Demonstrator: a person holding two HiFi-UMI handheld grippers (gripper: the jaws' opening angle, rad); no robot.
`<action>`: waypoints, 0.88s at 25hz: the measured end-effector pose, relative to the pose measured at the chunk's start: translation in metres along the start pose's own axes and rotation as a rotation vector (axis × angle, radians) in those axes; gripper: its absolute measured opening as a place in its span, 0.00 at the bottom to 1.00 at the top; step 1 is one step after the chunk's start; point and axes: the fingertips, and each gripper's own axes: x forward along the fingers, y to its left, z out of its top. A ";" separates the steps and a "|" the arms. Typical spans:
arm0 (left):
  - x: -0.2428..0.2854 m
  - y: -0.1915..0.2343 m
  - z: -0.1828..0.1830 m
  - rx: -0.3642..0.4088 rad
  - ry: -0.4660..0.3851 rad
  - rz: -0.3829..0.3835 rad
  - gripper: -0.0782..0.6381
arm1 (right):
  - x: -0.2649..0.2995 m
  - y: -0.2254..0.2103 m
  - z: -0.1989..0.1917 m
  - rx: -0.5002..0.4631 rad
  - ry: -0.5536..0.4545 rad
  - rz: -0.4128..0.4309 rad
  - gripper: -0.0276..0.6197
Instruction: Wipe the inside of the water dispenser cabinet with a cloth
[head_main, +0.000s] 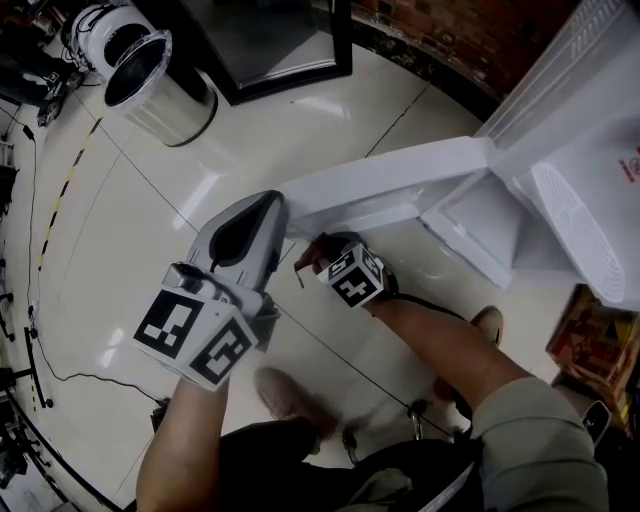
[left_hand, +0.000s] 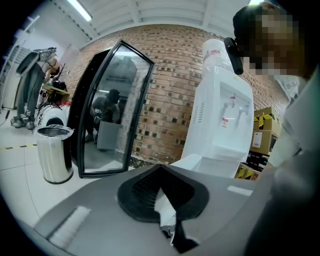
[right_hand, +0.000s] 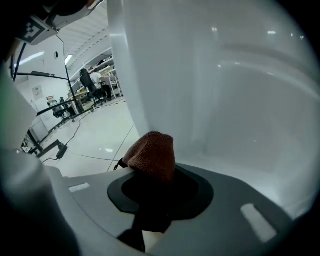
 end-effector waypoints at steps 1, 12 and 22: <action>0.000 0.001 0.000 0.000 0.000 0.002 0.13 | -0.002 -0.007 0.001 0.002 -0.006 -0.021 0.21; -0.001 -0.001 -0.001 0.006 0.004 0.004 0.13 | -0.009 -0.059 -0.008 0.113 0.008 -0.161 0.21; -0.001 0.000 0.000 0.015 0.011 0.016 0.13 | -0.052 -0.141 -0.047 0.260 0.059 -0.374 0.21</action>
